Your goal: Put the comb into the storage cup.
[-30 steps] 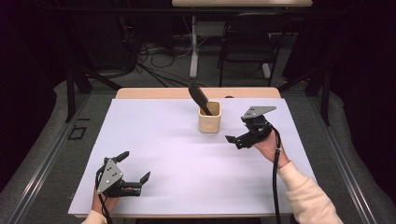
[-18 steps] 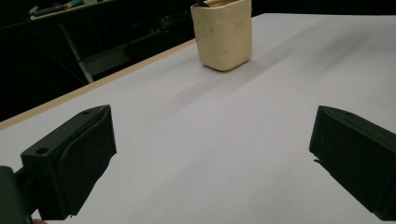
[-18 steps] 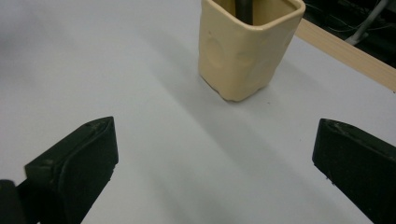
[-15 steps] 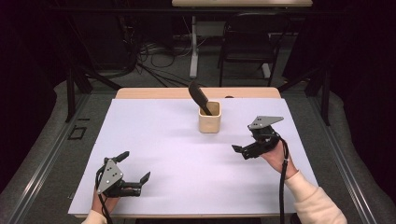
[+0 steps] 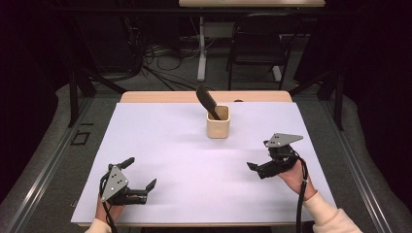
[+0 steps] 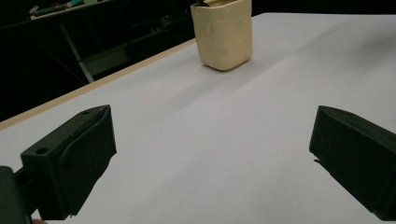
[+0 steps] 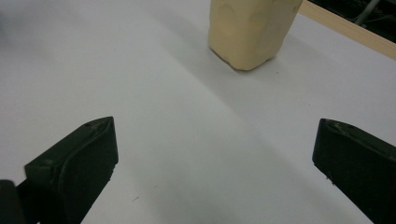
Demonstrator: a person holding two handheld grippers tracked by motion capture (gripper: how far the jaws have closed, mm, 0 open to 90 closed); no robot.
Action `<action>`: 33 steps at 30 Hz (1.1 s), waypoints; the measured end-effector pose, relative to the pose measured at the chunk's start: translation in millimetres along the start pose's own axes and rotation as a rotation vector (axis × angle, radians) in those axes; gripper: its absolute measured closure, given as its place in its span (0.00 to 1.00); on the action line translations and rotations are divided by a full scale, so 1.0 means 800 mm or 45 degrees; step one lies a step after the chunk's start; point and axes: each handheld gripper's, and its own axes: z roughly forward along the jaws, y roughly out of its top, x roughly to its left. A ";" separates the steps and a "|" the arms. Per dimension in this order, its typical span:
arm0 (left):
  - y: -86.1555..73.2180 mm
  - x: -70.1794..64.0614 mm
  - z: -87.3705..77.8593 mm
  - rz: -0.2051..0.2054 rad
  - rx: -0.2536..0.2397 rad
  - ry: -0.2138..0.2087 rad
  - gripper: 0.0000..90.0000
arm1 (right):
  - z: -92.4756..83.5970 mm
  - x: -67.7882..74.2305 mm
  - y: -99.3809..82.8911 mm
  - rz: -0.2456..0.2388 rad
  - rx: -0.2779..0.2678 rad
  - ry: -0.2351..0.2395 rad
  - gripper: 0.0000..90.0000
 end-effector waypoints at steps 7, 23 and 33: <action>0.000 0.000 0.000 -0.004 0.000 -0.002 0.01 | -0.004 0.004 -0.013 -0.007 -0.019 -0.011 0.00; 0.000 0.000 0.000 -0.006 0.001 -0.004 0.01 | -0.011 0.016 -0.050 0.027 -0.005 -0.032 0.00; -0.001 -0.001 0.001 -0.007 0.004 -0.002 0.01 | -0.017 0.028 -0.069 0.016 -0.037 -0.061 0.00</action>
